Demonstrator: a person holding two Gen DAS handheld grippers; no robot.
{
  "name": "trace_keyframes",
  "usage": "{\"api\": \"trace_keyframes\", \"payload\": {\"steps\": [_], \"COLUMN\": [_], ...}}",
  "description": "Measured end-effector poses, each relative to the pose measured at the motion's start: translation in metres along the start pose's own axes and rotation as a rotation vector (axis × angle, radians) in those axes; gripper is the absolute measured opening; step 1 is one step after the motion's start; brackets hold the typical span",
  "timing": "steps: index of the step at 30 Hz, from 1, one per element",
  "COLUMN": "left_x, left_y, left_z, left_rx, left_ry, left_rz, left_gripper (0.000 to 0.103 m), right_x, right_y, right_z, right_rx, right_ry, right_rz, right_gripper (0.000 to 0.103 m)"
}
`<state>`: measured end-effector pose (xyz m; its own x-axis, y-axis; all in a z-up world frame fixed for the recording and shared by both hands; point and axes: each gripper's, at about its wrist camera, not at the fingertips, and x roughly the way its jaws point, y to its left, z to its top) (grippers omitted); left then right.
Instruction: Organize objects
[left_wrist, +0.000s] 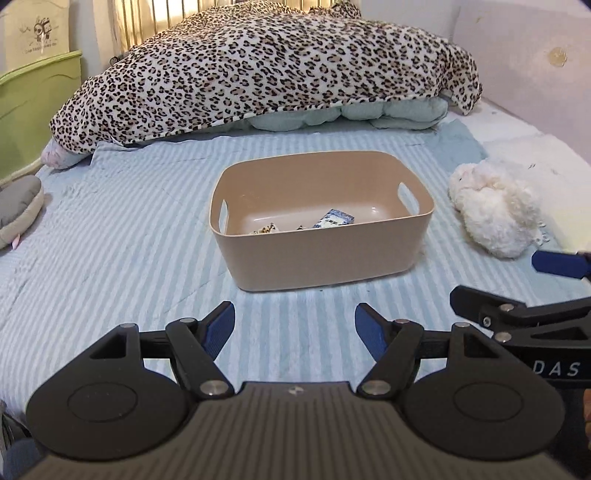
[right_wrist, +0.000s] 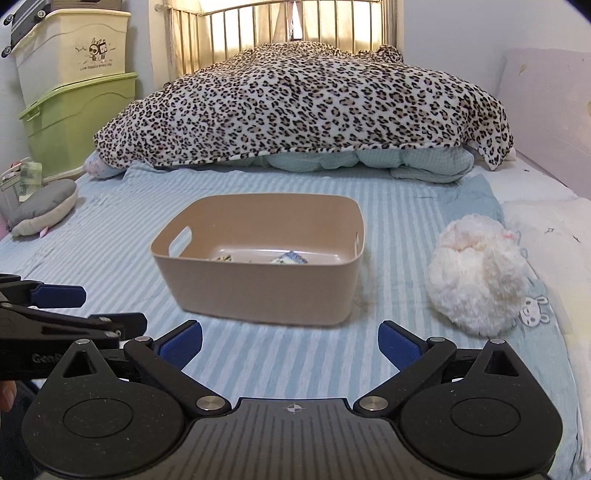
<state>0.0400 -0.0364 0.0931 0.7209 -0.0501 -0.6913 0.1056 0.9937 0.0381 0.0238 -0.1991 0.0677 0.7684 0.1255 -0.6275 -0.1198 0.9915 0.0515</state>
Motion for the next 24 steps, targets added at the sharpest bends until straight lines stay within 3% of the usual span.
{"api": "trace_keyframes", "payload": {"steps": [12,24], "left_x": [-0.051,-0.076], "left_y": [0.013,0.016], "left_z": [-0.027,-0.041], "left_rx": [-0.026,-0.013], "left_ry": [-0.055,-0.08], "left_rz": [0.005,0.016], "left_gripper": [0.073,0.073], "right_x": [-0.04,-0.067], "right_y": [-0.003,0.003], "right_z": [-0.026,-0.036], "right_rx": [0.009,-0.025], "right_ry": [0.001,0.006], "right_rz": [0.013,0.028], "right_gripper": [0.103,0.103]}}
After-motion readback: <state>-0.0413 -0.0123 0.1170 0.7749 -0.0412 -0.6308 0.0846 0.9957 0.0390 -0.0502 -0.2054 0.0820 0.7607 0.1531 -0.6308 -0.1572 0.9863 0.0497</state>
